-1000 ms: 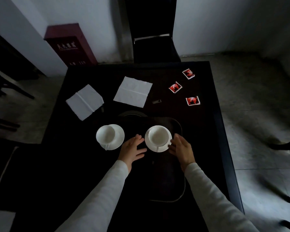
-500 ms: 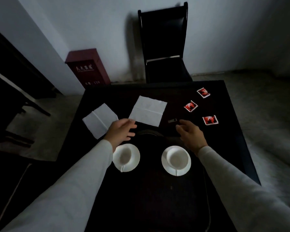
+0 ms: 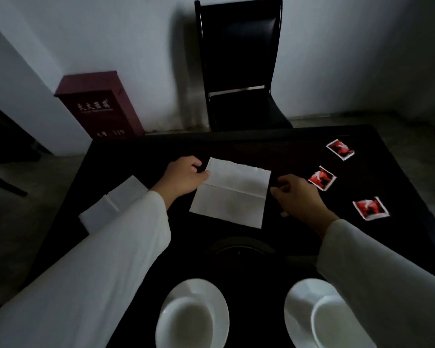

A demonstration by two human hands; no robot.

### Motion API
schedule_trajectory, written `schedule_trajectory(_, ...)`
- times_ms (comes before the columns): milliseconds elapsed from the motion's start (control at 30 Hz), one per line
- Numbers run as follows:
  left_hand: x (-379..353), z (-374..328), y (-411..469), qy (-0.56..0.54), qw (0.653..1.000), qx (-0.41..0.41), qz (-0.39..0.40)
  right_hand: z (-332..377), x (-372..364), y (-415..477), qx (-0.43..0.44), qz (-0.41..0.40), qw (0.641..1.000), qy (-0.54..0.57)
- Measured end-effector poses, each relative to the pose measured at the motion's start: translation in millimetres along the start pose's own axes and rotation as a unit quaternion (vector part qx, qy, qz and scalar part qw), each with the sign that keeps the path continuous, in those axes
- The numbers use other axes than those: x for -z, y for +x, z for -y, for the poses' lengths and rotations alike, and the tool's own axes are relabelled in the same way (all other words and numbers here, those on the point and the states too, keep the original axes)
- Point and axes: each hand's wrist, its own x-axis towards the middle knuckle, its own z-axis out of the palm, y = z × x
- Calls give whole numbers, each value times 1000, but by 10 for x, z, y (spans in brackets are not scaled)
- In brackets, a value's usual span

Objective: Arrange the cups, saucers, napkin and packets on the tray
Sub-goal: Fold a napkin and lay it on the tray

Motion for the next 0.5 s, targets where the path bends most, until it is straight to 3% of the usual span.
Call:
schedule_trajectory(133, -163, 151, 367, -48, 996, 75, 15, 29, -162, 406, -62, -31, 997, -28)
schedule_trajectory(267, -215, 231, 459, -71, 991, 108, 36, 94, -201, 514, -153, 57, 982, 90)
schedule_trajectory(500, -195, 316, 442, -106, 987, 98, 68, 72, -292, 342, -124, 62, 985, 98)
